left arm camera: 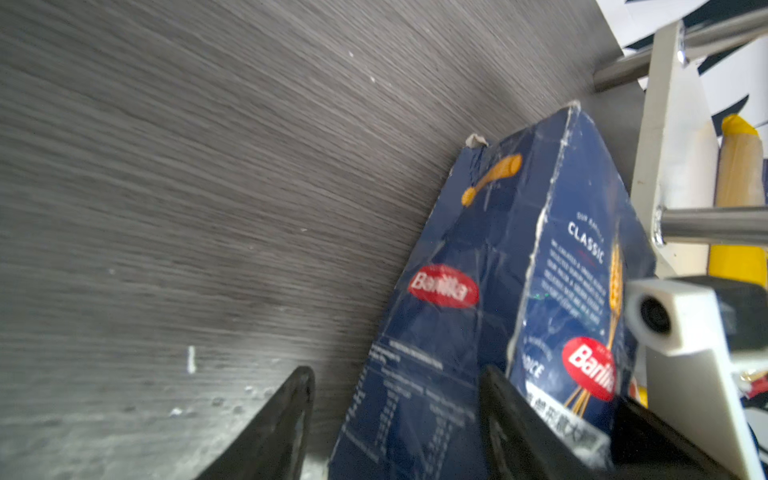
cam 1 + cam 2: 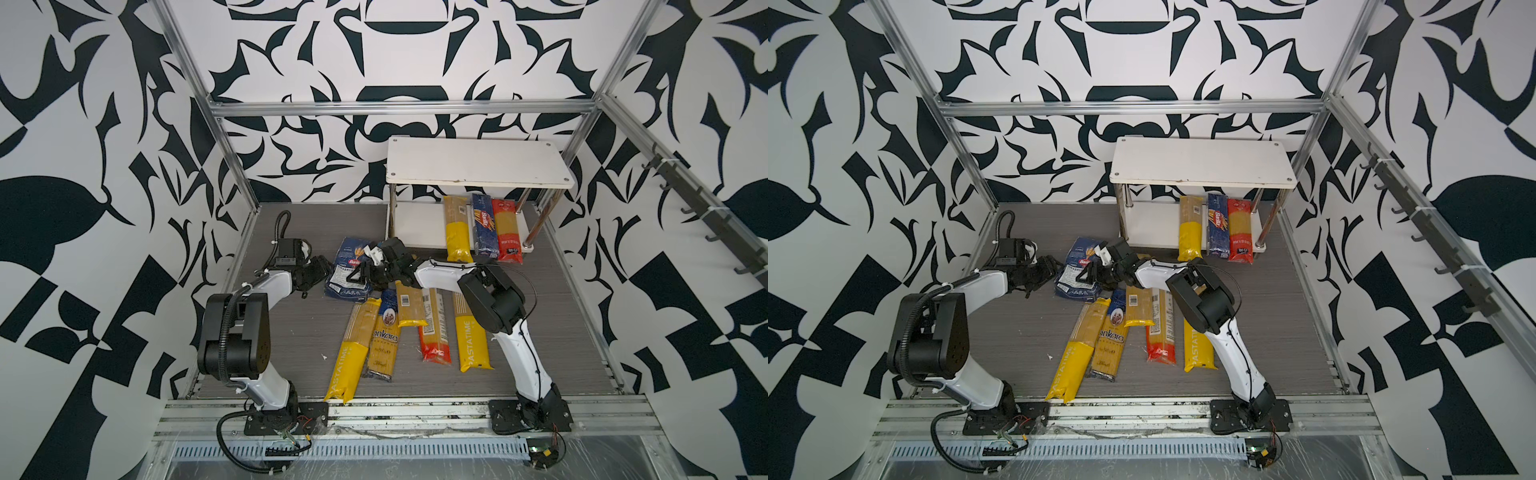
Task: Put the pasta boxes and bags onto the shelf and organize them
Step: 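Grasp the blue Barilla box with the right gripper while the left gripper braces it, then lift the box toward the shelf with the right gripper while the left gripper draws back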
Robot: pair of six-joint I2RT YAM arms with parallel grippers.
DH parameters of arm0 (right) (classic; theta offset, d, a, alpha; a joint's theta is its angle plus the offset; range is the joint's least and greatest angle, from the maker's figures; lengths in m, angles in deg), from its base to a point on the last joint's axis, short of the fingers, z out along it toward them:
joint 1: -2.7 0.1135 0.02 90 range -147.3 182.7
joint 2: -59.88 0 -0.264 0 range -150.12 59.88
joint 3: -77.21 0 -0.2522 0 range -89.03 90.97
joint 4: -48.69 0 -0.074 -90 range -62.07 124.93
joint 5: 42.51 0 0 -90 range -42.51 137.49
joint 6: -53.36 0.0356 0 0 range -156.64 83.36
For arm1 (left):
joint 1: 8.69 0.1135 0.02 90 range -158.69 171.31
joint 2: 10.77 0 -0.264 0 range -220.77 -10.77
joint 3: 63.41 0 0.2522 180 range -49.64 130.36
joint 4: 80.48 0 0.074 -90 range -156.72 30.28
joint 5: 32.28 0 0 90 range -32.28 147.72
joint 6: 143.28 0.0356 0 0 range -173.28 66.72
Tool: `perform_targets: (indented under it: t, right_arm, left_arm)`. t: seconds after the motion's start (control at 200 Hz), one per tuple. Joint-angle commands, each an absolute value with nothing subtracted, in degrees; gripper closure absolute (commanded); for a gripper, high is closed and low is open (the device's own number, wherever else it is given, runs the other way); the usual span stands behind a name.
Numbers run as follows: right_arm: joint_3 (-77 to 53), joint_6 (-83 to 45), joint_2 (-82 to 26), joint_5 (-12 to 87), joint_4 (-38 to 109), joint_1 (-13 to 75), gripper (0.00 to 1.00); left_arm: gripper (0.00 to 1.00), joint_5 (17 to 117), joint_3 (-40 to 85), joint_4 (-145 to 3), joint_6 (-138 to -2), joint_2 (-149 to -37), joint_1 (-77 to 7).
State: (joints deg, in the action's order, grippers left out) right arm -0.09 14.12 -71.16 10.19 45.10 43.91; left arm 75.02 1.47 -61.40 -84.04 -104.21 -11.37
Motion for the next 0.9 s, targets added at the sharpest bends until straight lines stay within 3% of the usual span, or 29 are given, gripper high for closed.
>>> perform_targets:
  t: [0.0,0.28,0.625,0.895]
  right_arm:
    - [2.3,11.7,-67.6,8.6,49.3,44.2,0.51]
    - [7.8,6.0,-66.5,7.8,39.4,44.2,0.56]
    - [7.8,0.9,-61.8,7.9,34.0,44.2,0.64]
    - [4.9,-1.2,-54.9,7.5,30.6,44.2,0.66]
  left_arm:
    - [0.34,83.3,3.5,-56.5,-81.6,-105.7,-14.4]
    - [0.29,78.3,6.1,-53.3,-80.0,-104.0,-11.8]
    - [0.25,63.7,5.1,-48.5,-80.5,-93.5,-9.5]
    - [0.24,62.5,6.1,-44.1,-80.8,-85.8,-9.5]
